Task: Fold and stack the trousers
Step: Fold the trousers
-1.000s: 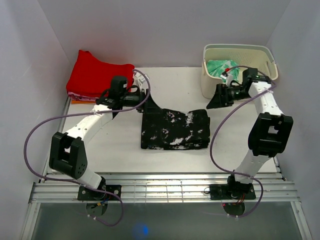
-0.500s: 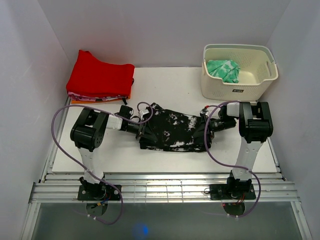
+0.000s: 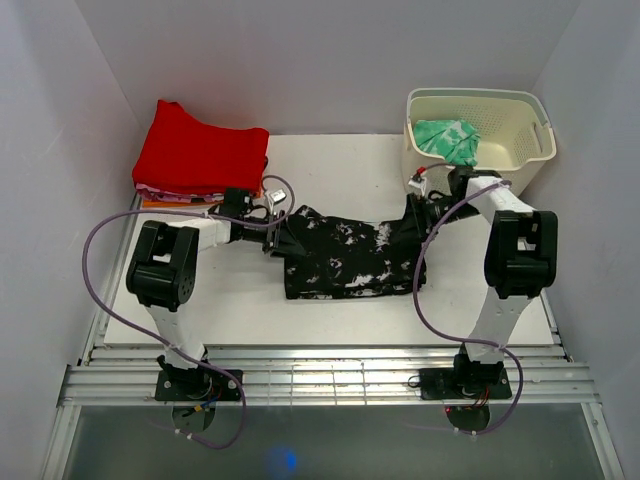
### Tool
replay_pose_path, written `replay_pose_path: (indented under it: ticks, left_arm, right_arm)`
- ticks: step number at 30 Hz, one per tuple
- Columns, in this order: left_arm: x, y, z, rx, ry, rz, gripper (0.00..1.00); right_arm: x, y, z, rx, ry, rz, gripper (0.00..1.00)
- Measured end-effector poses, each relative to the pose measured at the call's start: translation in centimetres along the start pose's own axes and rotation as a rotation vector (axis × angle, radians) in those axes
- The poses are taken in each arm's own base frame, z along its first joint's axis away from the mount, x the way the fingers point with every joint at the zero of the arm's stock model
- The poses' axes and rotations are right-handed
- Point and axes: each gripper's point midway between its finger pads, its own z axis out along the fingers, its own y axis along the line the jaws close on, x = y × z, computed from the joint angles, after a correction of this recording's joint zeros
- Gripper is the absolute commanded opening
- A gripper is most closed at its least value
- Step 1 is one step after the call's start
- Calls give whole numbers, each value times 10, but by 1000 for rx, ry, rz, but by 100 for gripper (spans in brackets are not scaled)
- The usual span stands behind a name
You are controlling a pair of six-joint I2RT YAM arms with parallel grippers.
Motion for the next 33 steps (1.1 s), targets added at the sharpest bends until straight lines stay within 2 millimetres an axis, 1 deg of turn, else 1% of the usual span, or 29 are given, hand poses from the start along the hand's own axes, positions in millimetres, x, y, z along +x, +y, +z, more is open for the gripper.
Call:
replay_pose_path:
  ticks: [3,4,6,7,9,10,12,13,15,16,17,18,19,23,25,26,27,28,29,30,32,33]
  left_arm:
    - [-35,-31,-8,6,-68,156,55]
    - [-44,-37,-9,6,-87,185,55]
    - [-64,-43,-9,2,-126,236,55]
    - [-73,-41,-7,-5,-142,245,55]
    - [-91,-29,-2,-26,-169,246,55]
    - [-98,-19,1,-39,-181,238,55]
    - [-107,9,10,-72,-191,195,55]
    - [-110,24,14,-90,-193,169,55]
    - [-114,55,22,-121,-191,110,55]
    - [-114,67,25,-127,-185,84,55]
    - [-114,74,27,-128,-179,70,55]
    - [-117,75,27,-114,-170,59,55]
    - [-124,75,27,-112,-173,68,56]
    - [-165,69,19,-169,-218,191,62]
    - [-182,61,11,-203,-245,264,67]
    - [-185,56,5,-224,-258,289,69]
    - [-184,51,-2,-246,-265,297,73]
    - [-180,45,-10,-270,-276,304,76]
    - [-173,38,-19,-296,-288,306,77]
    - [-162,29,-30,-324,-302,301,78]
    - [-140,6,-50,-369,-337,295,82]
    - [-130,-7,-61,-384,-362,306,82]
  right_arm:
    - [-33,16,-18,59,-91,-140,84]
    - [-40,19,-22,75,-114,-164,83]
    - [-50,15,-22,93,-140,-171,79]
    - [-53,7,-20,100,-144,-162,78]
    - [-57,-17,-11,114,-138,-120,74]
    - [-57,-33,-4,123,-130,-89,73]
    - [-52,-63,10,131,-109,-27,71]
    - [-50,-71,15,121,-104,4,70]
    - [-49,-73,19,105,-103,45,69]
    - [-50,-73,18,108,-108,51,68]
    - [-53,-75,18,115,-113,54,68]
    - [-57,-77,17,124,-117,53,68]
    - [-62,-78,17,132,-123,46,69]
    - [-87,-81,12,180,-150,-4,73]
    - [-98,-79,5,226,-176,-45,80]
    - [-102,-75,-2,254,-189,-62,82]
    - [-103,-70,-9,285,-207,-83,86]
    - [-103,-62,-16,310,-221,-96,88]
    - [-102,-50,-26,344,-241,-116,90]
    - [-100,-36,-37,379,-267,-142,93]
    - [-92,-5,-58,444,-334,-201,96]
    - [-87,8,-68,475,-371,-223,91]
